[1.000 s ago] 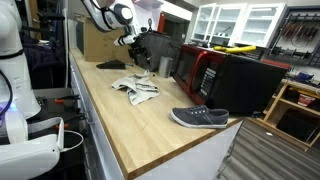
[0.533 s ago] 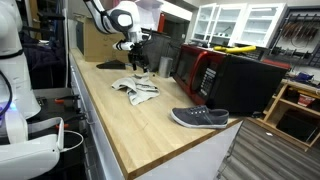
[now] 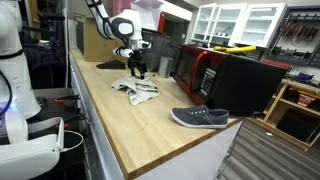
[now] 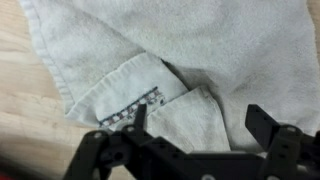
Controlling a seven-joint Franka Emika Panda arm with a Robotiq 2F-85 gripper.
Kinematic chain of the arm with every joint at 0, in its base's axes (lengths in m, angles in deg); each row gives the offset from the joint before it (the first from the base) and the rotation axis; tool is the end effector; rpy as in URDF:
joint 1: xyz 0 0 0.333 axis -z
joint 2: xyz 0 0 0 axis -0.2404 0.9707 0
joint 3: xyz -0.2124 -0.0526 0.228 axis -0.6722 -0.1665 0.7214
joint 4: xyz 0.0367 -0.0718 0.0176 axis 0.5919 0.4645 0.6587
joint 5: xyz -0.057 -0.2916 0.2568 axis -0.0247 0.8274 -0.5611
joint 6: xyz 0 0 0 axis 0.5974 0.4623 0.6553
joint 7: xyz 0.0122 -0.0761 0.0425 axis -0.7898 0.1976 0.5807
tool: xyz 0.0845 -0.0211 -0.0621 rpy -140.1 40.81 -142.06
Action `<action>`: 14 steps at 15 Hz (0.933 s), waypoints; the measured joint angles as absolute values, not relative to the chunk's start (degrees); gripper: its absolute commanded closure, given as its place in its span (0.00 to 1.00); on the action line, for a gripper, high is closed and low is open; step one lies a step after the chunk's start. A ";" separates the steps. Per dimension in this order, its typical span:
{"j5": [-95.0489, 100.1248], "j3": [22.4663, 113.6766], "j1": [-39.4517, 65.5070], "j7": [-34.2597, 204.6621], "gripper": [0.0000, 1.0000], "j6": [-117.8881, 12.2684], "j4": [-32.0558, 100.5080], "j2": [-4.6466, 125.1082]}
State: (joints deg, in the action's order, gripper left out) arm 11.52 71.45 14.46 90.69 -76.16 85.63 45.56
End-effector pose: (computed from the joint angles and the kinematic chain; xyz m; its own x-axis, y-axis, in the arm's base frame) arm 0.4851 -0.0011 0.2898 0.9616 0.1877 0.2001 0.1661 -0.9788 0.1200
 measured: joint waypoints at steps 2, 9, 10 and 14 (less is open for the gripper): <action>11.49 71.39 14.57 90.56 0.00 -76.46 85.09 46.77; 2.28 71.37 15.61 90.71 0.28 -77.05 82.61 50.11; 1.08 71.37 15.72 90.72 0.34 -77.05 82.27 50.61; -3.55 71.45 16.24 91.24 0.66 -77.05 81.29 52.36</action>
State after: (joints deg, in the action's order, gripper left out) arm -3.55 71.45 16.24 91.24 -77.05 81.29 52.36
